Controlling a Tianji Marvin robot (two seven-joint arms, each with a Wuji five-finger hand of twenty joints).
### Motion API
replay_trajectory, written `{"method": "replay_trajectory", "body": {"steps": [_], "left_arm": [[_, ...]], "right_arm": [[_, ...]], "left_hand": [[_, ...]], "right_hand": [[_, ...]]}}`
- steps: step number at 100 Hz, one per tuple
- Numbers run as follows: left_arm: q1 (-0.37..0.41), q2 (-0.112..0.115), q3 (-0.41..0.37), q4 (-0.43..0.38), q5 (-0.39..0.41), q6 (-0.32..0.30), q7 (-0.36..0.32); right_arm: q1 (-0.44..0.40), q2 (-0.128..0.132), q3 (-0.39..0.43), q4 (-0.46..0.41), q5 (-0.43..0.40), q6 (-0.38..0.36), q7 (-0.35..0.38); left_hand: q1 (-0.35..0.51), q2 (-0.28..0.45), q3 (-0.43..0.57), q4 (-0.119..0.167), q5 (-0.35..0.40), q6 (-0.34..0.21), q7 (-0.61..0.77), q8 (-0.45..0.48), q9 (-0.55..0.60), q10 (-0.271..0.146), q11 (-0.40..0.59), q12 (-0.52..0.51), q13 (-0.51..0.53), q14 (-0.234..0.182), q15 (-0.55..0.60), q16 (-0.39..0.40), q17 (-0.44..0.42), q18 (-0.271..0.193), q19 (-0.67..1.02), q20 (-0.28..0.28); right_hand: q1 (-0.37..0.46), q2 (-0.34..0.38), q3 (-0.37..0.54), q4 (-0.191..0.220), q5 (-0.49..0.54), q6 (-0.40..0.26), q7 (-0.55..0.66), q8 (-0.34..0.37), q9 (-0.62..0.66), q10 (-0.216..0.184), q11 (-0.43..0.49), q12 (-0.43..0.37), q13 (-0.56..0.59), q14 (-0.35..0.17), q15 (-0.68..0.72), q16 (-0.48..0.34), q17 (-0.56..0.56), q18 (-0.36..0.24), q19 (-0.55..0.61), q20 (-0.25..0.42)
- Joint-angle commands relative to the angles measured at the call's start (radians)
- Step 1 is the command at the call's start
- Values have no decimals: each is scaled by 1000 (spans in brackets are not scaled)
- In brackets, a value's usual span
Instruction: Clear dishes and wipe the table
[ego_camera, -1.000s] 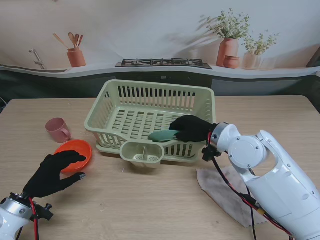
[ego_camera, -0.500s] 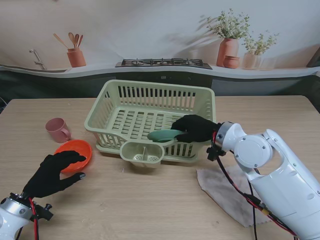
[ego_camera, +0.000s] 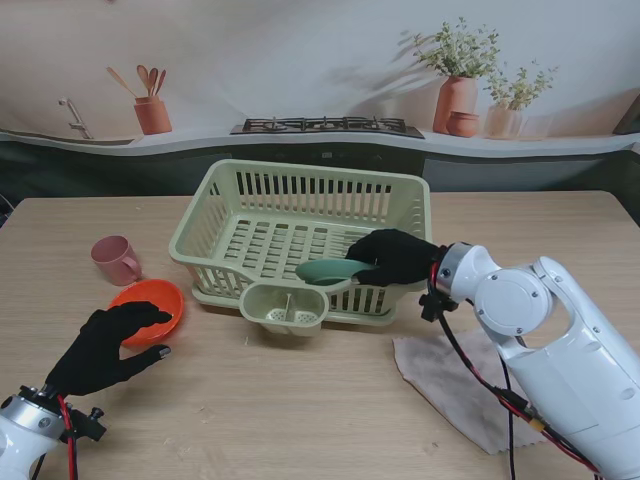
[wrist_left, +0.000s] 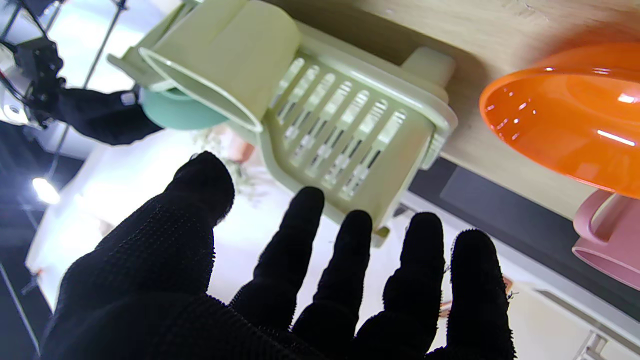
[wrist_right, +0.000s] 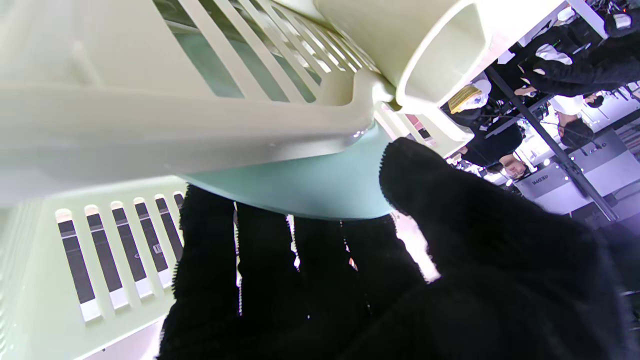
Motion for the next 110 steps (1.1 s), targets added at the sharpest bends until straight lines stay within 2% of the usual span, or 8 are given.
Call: {"method": "replay_trajectory", "body": {"steps": [1,13,33,50,60,81,94,110], "left_arm": [[0,-2,1,-1,-1,-3,-13],[-1,-2,1,0,-1,-2,-14],[0,-2,1,0,0,-3,-12],[-1,-2,2,0,-1,-3,-13],[-1,-2,2,1,-1,-3,-14],[-1,-2,2,1,0,-3,-13],[-1,-2,2,1,-1,-3,-15],[-2,-2,2,2,-1,-4,-14]], "right_arm": [[0,7,0,-4,-7,-7,31],[3,10,0,-2,-16,-3,47],[10,16,-1,9,-46,-34,61],[19,19,-1,21,-55,-70,66],[21,20,3,25,-58,-88,64],[8,18,28,18,-60,-126,44],[-3,17,46,11,-61,-143,31],[-33,9,77,1,-60,-166,-12]], "left_hand": [[-39,27,-23,14,15,-26,3,3,9,-34,-11,-23,9,-17,-11,7,-8,-6,-31,-12],[-39,28,-24,14,15,-26,3,3,9,-34,-12,-23,9,-17,-11,7,-8,-5,-31,-12],[-39,29,-25,14,14,-26,3,3,9,-33,-12,-23,9,-18,-11,6,-8,-7,-31,-12],[-38,30,-27,14,16,-25,4,3,9,-33,-12,-23,10,-17,-11,7,-8,-7,-31,-12],[-38,31,-28,14,15,-26,4,3,9,-33,-12,-23,9,-18,-11,7,-8,-7,-31,-12],[-38,31,-29,14,16,-26,4,3,9,-34,-12,-23,10,-18,-10,7,-8,-6,-31,-12],[-38,31,-28,14,16,-27,4,3,10,-34,-11,-23,9,-18,-10,7,-8,-6,-31,-12],[-39,31,-28,14,16,-24,4,3,11,-33,-11,-23,10,-17,-10,7,-8,-6,-31,-12]], "right_hand": [[-46,-5,4,42,11,-55,2,17,-15,-22,-14,-12,-25,-25,-22,-4,-22,-23,-13,13],[-84,0,9,79,21,-59,-33,44,-17,-28,-31,-15,-49,-29,-39,-7,-53,-32,-39,19],[-176,-20,0,79,21,-65,-63,65,-24,-38,-64,-21,-110,-43,-75,-19,-111,-64,-96,18],[-287,-53,-14,76,-30,-58,-124,62,-97,-49,-102,-23,-220,-68,-114,-36,-193,-123,-174,15],[-320,-62,-26,73,-62,-55,-147,58,-135,-55,-114,-25,-262,-81,-128,-43,-224,-143,-203,13],[-360,-58,-47,74,-131,-74,-175,58,-191,-66,-116,-23,-298,-93,-138,-50,-237,-157,-238,16],[-364,-47,-60,79,-196,-76,-185,66,-245,-76,-108,-21,-314,-104,-134,-49,-239,-166,-253,28],[-353,-32,-67,83,-217,-79,-167,82,-259,-79,-76,-14,-308,-109,-106,-38,-221,-162,-239,54]]}}
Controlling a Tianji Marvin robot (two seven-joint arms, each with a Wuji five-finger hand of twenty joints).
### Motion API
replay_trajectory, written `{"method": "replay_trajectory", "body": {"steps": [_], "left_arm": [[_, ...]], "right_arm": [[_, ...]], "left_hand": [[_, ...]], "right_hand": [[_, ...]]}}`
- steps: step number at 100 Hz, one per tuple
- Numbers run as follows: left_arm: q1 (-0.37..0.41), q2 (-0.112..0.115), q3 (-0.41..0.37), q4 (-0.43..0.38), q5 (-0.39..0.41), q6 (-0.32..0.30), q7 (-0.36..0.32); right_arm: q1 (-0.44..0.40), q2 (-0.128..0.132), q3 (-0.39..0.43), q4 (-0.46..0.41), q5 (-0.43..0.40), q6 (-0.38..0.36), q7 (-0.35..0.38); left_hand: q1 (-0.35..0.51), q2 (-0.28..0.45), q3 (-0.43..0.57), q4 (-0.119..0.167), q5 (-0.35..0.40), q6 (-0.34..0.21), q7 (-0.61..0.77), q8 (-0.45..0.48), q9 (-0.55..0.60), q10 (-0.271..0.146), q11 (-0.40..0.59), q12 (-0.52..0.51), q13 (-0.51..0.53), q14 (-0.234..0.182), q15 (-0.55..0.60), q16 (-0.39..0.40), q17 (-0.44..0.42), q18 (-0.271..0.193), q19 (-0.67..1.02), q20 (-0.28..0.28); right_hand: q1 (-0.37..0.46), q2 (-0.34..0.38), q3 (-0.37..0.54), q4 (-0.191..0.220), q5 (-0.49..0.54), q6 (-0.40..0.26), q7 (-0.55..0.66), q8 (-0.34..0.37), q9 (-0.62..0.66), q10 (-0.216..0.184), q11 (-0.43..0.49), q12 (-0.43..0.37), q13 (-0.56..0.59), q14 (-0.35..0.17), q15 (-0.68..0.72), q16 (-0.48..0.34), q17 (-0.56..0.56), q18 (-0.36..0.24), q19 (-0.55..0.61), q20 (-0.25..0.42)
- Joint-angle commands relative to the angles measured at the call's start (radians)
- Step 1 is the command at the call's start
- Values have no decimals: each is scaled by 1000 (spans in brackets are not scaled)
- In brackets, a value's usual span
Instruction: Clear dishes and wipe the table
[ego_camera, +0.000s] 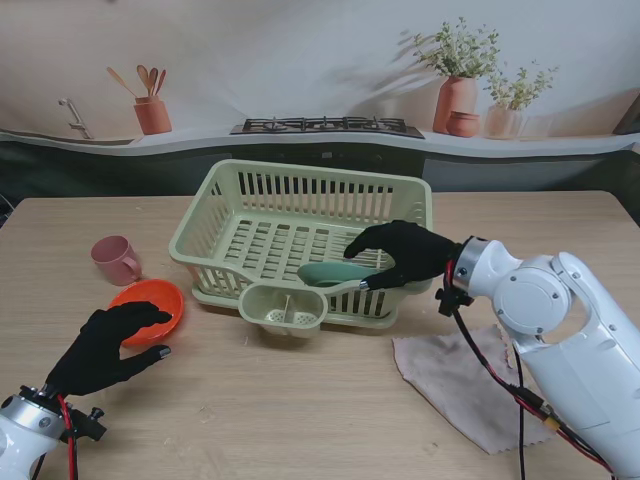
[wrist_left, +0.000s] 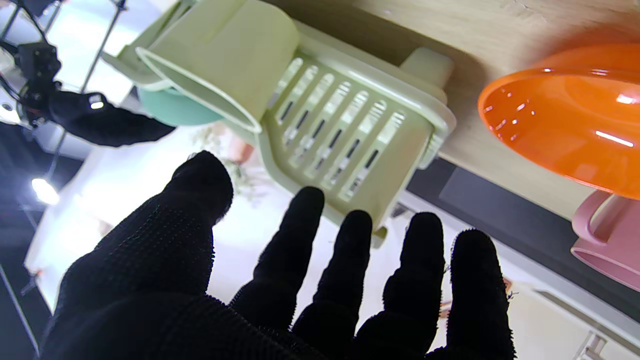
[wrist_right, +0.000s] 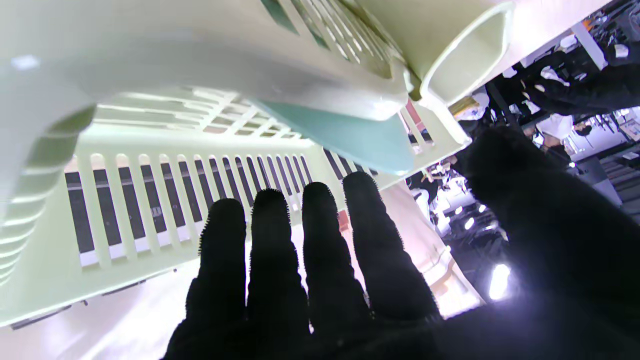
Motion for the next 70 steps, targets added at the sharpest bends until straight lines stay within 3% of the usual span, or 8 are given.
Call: {"method": "replay_trajectory", "body": {"steps": [1,26,70], "left_arm": [[1,-2,1,-2,-1,-4,-13],[1,-2,1,-1,0,-3,-13],[1,-2,2,0,2,-5,-12]], "right_arm": [[-22,-4,14,-13,-2,-16,-11],[-97,-19,90,-29,-9,-86,-109],[-204,-41,237,-27,-73,-217,-264]], "left_hand": [[-39,30,-18,14,17,-27,4,3,11,-33,-10,-23,10,-17,-10,7,-8,-6,-31,-12],[-37,29,-18,14,16,-25,4,3,10,-34,-10,-22,10,-18,-10,7,-8,-6,-31,-12],[-38,32,-19,14,16,-27,4,3,10,-34,-11,-23,9,-18,-10,7,-8,-6,-31,-12]], "right_hand": [[-31,12,-13,34,-26,-17,9,17,-31,-14,27,5,-14,-26,24,1,4,-32,-1,27],[-5,23,5,37,-35,-13,99,60,-23,-12,118,32,11,-24,132,43,44,-38,121,73],[103,84,4,38,-62,-24,296,73,1,-18,225,63,37,-24,250,77,76,-60,240,68]]}}
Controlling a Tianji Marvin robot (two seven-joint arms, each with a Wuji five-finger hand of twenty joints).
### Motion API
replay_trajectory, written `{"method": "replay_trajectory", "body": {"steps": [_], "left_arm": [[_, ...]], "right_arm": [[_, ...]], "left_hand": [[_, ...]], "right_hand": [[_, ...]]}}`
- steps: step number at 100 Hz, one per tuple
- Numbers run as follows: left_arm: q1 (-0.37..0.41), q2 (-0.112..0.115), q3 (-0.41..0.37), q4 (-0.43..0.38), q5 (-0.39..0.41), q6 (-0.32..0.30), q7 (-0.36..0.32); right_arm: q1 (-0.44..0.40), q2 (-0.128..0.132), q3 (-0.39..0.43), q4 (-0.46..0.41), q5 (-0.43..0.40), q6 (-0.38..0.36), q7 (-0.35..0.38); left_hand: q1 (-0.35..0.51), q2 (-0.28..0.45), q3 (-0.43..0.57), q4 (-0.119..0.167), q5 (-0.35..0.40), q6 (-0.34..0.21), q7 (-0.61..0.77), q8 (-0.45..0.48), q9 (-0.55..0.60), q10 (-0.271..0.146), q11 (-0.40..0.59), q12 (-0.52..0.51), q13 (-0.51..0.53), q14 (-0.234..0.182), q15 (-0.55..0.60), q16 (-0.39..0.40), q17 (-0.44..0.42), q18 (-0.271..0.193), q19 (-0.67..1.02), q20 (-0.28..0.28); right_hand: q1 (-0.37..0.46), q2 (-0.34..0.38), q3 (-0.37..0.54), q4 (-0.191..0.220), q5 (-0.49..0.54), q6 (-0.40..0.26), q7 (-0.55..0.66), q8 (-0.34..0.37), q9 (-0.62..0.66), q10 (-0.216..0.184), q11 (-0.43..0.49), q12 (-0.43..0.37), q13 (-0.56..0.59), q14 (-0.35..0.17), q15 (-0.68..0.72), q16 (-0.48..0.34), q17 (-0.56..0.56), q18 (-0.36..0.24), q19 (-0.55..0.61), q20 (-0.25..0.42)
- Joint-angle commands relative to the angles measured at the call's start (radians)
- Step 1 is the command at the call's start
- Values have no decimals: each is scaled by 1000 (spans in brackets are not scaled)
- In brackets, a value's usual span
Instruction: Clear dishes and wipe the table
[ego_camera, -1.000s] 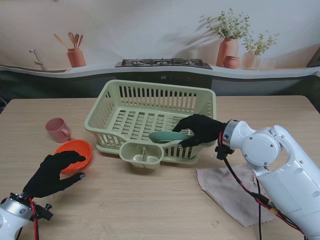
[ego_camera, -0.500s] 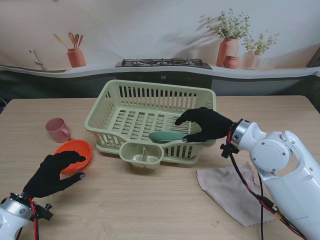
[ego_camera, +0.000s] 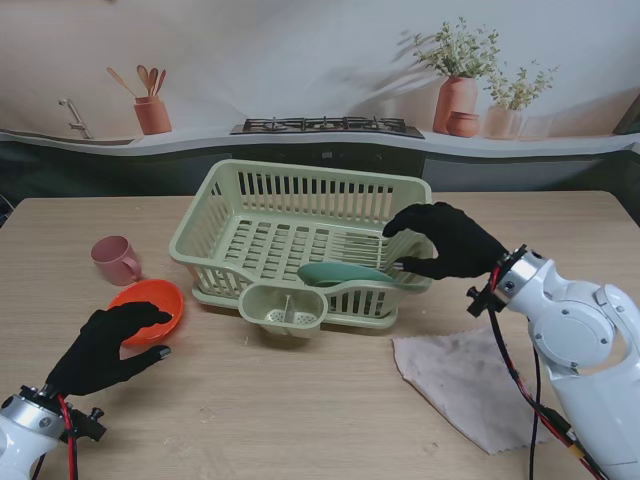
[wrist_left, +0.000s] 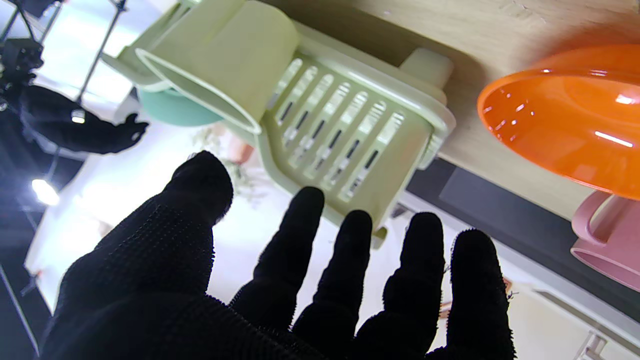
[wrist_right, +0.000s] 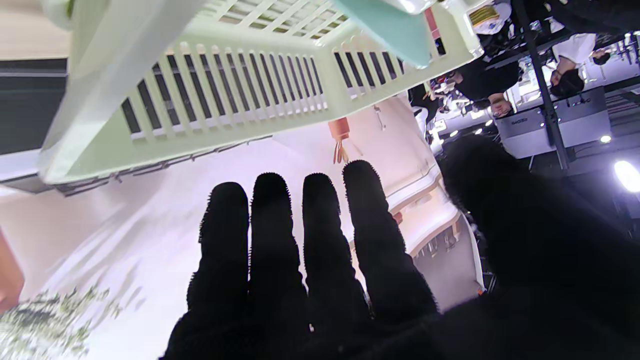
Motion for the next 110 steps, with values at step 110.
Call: {"method": "replay_trajectory", "body": {"steps": [110], "left_arm": [[9,-4,2,-4,15,-5,3]], "right_arm": [[-154,-41,129,215,-255,-51,-332]], "left_hand": [[-34,33,-22,16,14,-25,4,3,6,-35,-9,-22,9,-21,-10,6,-8,-6,-31,-12]], "right_hand": [[52,62,-34,42,-70,-10,89,-26,-24,-16,54,15,-19,-28,45,22,-18,-61,45,4]]}}
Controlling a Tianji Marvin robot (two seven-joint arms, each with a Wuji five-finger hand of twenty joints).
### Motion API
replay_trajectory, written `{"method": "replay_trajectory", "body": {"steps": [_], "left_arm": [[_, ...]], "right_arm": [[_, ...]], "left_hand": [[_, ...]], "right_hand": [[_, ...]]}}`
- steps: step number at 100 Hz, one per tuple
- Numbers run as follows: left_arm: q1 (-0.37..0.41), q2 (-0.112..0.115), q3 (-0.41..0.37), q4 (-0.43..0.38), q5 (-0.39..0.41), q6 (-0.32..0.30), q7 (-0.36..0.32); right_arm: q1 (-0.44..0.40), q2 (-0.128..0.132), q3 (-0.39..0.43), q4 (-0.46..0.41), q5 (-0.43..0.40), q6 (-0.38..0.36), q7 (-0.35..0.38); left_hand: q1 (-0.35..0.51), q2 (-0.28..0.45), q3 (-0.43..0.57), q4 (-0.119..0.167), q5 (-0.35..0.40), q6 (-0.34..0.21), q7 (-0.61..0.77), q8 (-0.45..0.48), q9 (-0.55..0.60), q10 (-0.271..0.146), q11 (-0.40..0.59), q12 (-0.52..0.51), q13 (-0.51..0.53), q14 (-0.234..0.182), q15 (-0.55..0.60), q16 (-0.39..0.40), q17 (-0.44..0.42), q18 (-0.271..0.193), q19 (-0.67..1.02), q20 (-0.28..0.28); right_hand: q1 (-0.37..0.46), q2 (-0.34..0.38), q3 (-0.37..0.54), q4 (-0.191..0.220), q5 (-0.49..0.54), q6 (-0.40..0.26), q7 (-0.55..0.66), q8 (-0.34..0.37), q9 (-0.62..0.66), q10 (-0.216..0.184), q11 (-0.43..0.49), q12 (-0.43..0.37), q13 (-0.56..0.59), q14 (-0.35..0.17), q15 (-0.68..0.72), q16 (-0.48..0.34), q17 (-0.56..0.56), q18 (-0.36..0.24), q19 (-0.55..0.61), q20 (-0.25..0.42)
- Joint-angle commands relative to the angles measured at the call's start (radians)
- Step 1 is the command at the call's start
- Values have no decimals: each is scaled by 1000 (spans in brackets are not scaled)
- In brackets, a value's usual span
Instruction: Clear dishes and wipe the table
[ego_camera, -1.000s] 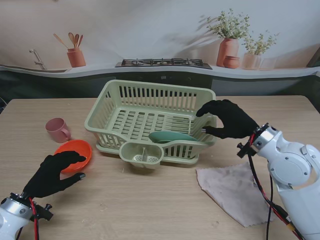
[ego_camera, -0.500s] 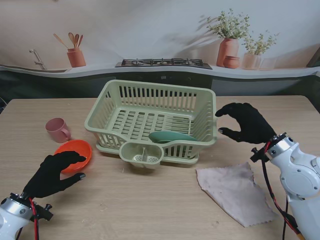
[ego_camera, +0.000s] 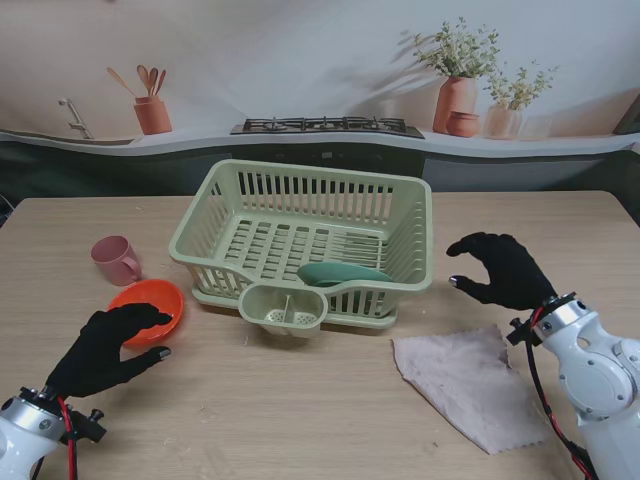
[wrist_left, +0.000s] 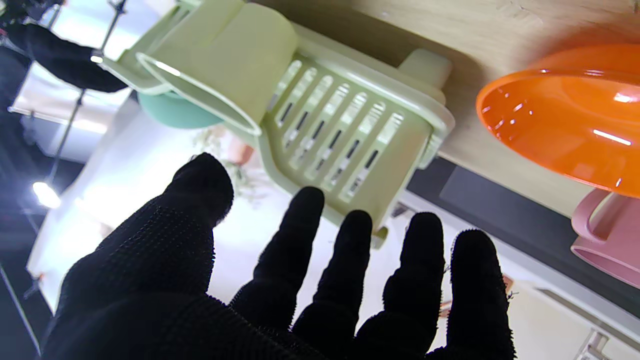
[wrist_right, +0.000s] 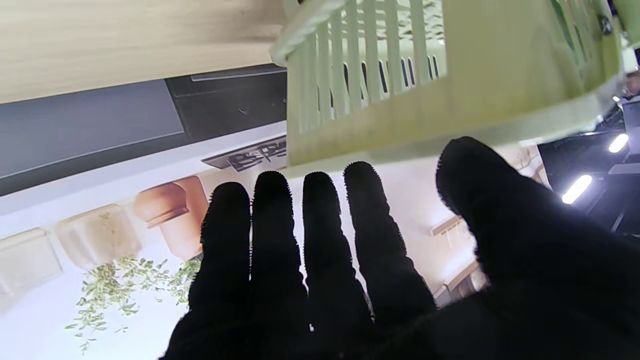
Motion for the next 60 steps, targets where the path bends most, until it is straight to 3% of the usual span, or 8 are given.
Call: {"method": "replay_trajectory", "body": {"steps": [1,21,36,60], "left_arm": [[3,-3,2,-3,-1,0,-11],[5,-2,0,-5,-1,0,-19],[8,-7,-5,-1,96,-5,44],[5,-11,-41,15,165,-31,86]], "right_arm": [[-12,-4,-7,26,-22,4,0],[-19,-4,-20,57,-44,37,-20],[-16,-2,-31,68,-45,53,-14],[-13,0,-34,72,-54,57,-11]], "left_hand": [[-34,21,-20,16,15,-26,4,3,6,-35,-9,-22,9,-21,-10,6,-8,-6,-31,-12],[-28,19,-14,17,13,-20,3,3,1,-29,-10,-22,2,-19,-14,4,-8,-9,-32,-13],[-29,18,-12,16,19,-19,5,3,6,-27,-7,-21,4,-15,-12,4,-5,-13,-30,-12],[-31,12,-3,16,18,-14,3,1,-3,-25,-12,-23,-9,-16,-19,-1,-9,-22,-35,-15]], "right_hand": [[22,28,-5,42,-31,-8,7,-9,-24,-15,18,7,-19,-19,13,7,-17,-42,19,4],[25,24,-3,42,-32,-4,10,-14,-27,-13,20,6,-24,-19,12,6,-23,-47,15,3],[28,23,0,42,-31,-3,10,-17,-28,-12,21,5,-25,-19,12,6,-25,-44,13,4],[29,18,4,42,-28,-1,12,-21,-27,-12,22,4,-25,-19,13,6,-25,-44,13,5]]}}
